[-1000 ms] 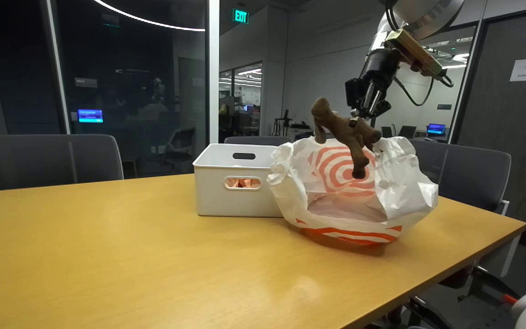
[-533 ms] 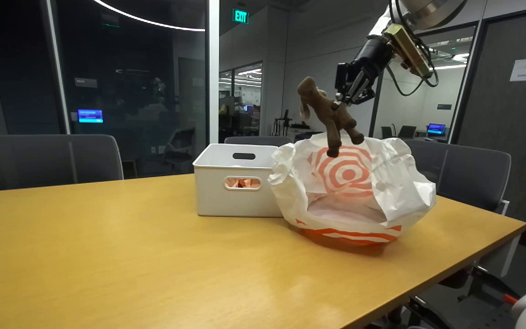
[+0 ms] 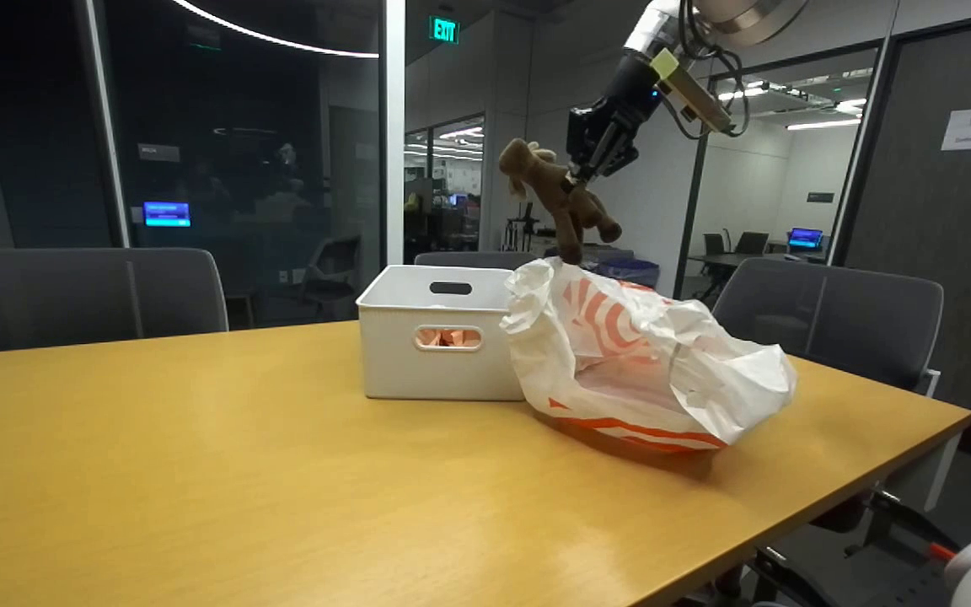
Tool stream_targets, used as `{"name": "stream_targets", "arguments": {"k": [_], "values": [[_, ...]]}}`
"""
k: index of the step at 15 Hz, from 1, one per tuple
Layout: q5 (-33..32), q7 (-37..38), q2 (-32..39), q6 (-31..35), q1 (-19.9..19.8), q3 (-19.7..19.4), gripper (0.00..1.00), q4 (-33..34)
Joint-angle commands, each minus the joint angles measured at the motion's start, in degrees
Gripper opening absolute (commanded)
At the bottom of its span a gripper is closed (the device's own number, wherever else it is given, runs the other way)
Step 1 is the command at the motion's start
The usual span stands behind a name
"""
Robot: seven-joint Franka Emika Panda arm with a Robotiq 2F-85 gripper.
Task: Remove the shirt, towel and moose from the plastic bag and put them in the white storage container.
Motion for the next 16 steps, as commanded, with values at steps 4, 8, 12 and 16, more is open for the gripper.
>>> {"name": "stream_targets", "arguments": {"k": [4, 8, 12, 16], "values": [[-23.8, 16.5, 9.6, 0.6, 0.8, 5.0, 0.09, 14.6], [-30.8, 19.6, 17.9, -1.5, 2.6, 5.1, 0.11, 22.9], [-26.5, 14.8, 25.9, -3.3, 4.1, 5.0, 0.1, 29.1], [-25.4, 12.6, 32.4, -6.4, 5.1, 4.7, 0.25, 34.3]]}}
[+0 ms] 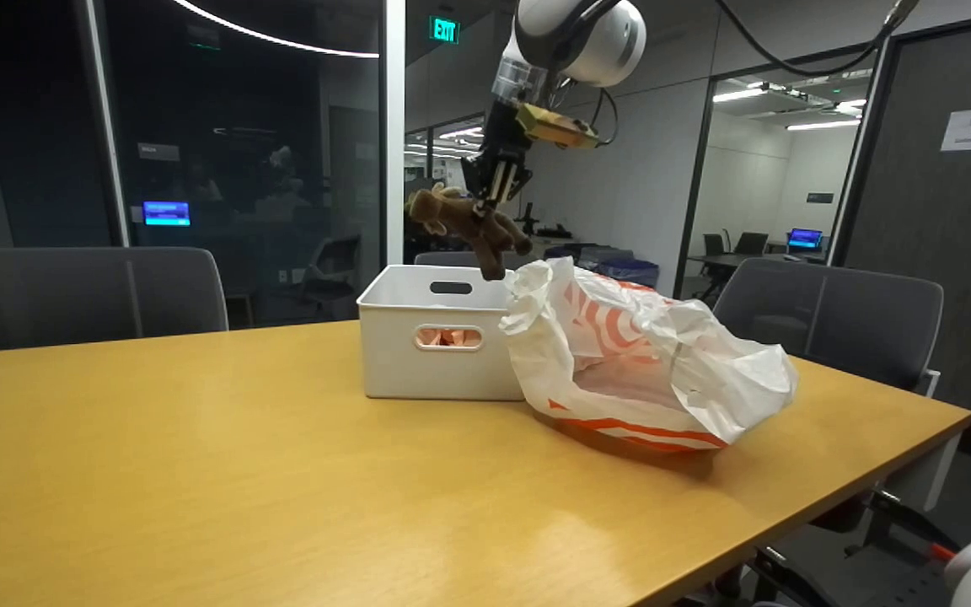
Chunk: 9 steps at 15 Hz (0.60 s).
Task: Remove the shirt, towel and moose from the plastic bag and put them in the white storage container.
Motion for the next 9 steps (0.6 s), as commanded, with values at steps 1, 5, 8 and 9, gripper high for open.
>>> {"name": "stream_targets", "arguments": {"k": [1, 5, 8, 9], "values": [[2.1, -3.4, 6.0, -5.0, 1.2, -0.5, 0.36, 8.0], [3.8, -4.8, 7.6, -8.7, 1.3, -0.5, 0.67, 10.8], [3.0, -0.5, 6.2, -13.4, 2.2, -1.9, 0.9, 11.2], [2.1, 1.8, 4.8, -15.8, 2.7, -2.6, 0.97, 10.3]]}}
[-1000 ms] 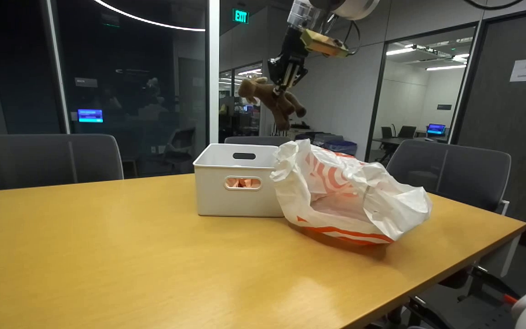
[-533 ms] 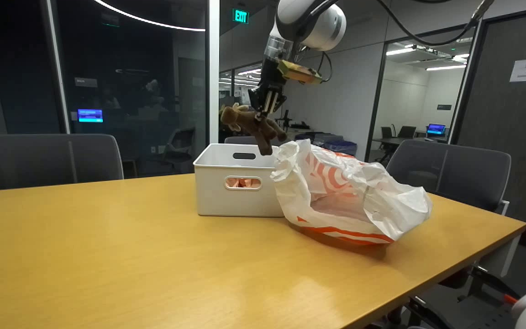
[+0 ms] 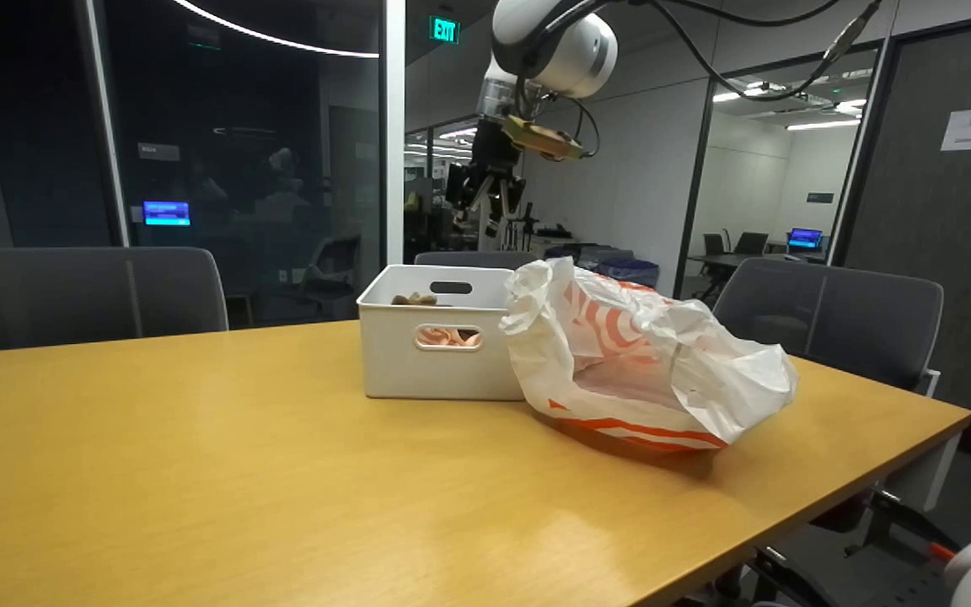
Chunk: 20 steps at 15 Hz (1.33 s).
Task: Remove the shirt, towel and moose from the plastic bag and put them in the white storage container.
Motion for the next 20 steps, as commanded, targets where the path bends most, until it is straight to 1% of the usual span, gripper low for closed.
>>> {"name": "stream_targets", "arguments": {"k": [1, 4, 7, 10, 14, 15, 16, 18, 20], "values": [[-1.0, 6.8, -3.5, -7.4, 2.1, -2.8, 1.0, -0.1], [-1.3, 14.2, -8.6, -11.0, 2.6, -4.0, 1.0, -4.2], [-1.6, 24.2, -15.2, -13.5, 3.4, -4.1, 1.0, -9.8], [-5.1, 34.1, -21.7, -13.8, 4.1, -3.3, 1.0, -16.1], [-9.3, 45.0, -29.7, -14.3, 3.4, -0.6, 1.0, -24.4], [-9.7, 46.7, -31.4, -15.2, 3.1, 0.1, 1.0, -26.1], [-8.0, 42.5, -26.0, -14.9, 2.5, 0.1, 1.0, -20.9], [-8.4, 44.8, -28.9, -15.4, 2.3, 0.9, 1.0, -23.9], [-8.4, 45.3, -30.1, -15.3, 2.2, 1.1, 1.0, -25.2]]}}
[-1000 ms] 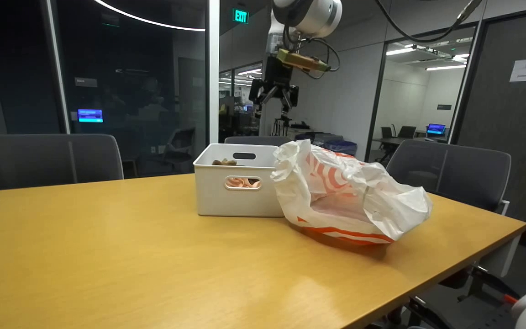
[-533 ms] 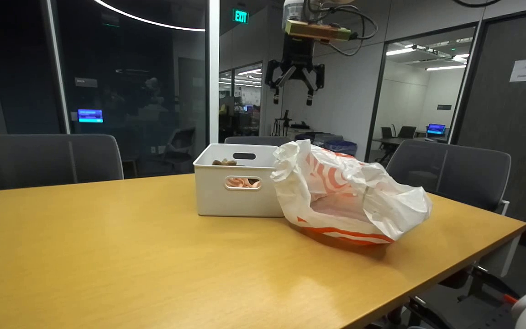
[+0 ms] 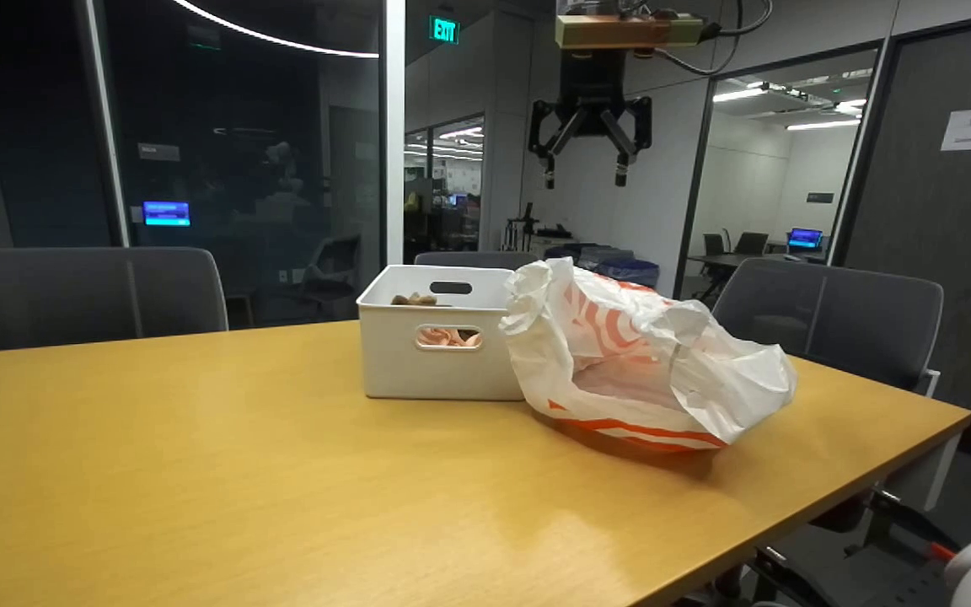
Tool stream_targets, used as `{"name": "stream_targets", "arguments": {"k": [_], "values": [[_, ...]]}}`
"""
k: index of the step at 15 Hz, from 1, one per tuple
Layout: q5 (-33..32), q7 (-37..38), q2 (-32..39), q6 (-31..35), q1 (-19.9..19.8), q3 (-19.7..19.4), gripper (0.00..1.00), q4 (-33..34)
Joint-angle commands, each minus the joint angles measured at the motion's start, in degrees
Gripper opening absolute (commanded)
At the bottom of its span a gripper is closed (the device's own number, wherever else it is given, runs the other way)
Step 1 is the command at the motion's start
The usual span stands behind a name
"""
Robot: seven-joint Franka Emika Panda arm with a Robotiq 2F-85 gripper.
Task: Remove the shirt, towel and moose from the plastic bag and put them in the white storage container.
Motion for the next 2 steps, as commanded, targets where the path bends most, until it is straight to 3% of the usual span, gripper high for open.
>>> {"name": "stream_targets", "arguments": {"k": [1, 2], "values": [[0.2, -0.1, -0.1, -0.1, -1.5, 1.4, 1.0, 0.0], [0.2, 0.0, 0.0, -0.1, -1.6, 1.4, 1.0, -0.1]]}}
